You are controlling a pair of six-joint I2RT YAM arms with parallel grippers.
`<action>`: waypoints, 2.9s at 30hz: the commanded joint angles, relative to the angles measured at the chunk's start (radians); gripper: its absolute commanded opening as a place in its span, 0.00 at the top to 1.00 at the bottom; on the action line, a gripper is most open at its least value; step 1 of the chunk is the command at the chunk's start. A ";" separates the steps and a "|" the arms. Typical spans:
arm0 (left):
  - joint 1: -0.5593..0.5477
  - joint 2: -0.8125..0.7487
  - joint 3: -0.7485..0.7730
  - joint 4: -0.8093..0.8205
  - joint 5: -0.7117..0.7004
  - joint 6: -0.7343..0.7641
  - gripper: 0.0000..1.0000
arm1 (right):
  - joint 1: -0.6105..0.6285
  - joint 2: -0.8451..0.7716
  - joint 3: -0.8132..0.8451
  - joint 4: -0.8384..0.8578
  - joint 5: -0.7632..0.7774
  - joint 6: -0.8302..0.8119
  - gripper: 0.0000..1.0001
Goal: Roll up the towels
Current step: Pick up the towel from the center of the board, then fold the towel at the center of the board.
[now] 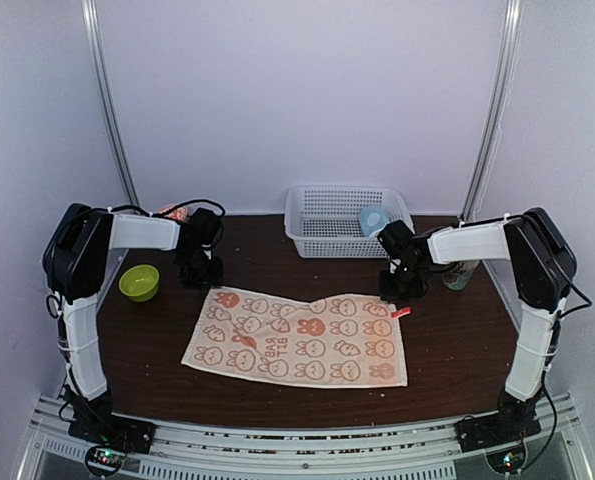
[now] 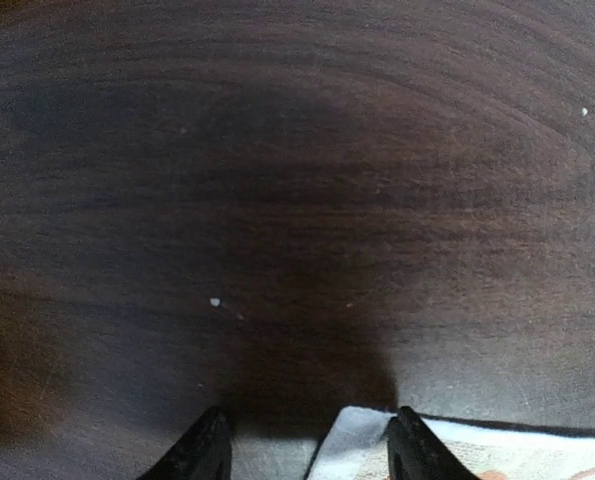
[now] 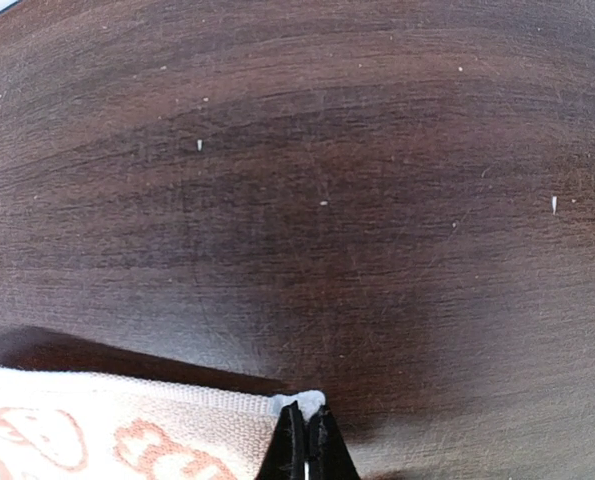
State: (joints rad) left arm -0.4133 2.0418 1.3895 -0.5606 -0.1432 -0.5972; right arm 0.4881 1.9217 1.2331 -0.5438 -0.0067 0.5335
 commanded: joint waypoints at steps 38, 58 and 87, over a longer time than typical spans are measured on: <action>-0.044 -0.493 -0.522 0.505 0.140 -0.018 1.00 | -0.015 -0.216 -0.070 0.140 0.064 -0.033 1.00; -0.119 -0.935 -1.004 0.863 0.035 -0.046 1.00 | -0.011 -0.529 -0.459 0.340 0.077 0.016 1.00; -0.223 -1.456 -1.285 0.443 0.034 -0.215 1.00 | 0.195 -0.955 -0.841 0.254 0.060 0.202 1.00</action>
State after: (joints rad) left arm -0.6434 0.6121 0.1352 -0.0757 -0.0818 -0.7864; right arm 0.6743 0.9829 0.4171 -0.2420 -0.0055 0.7040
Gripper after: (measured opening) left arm 0.008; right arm 0.021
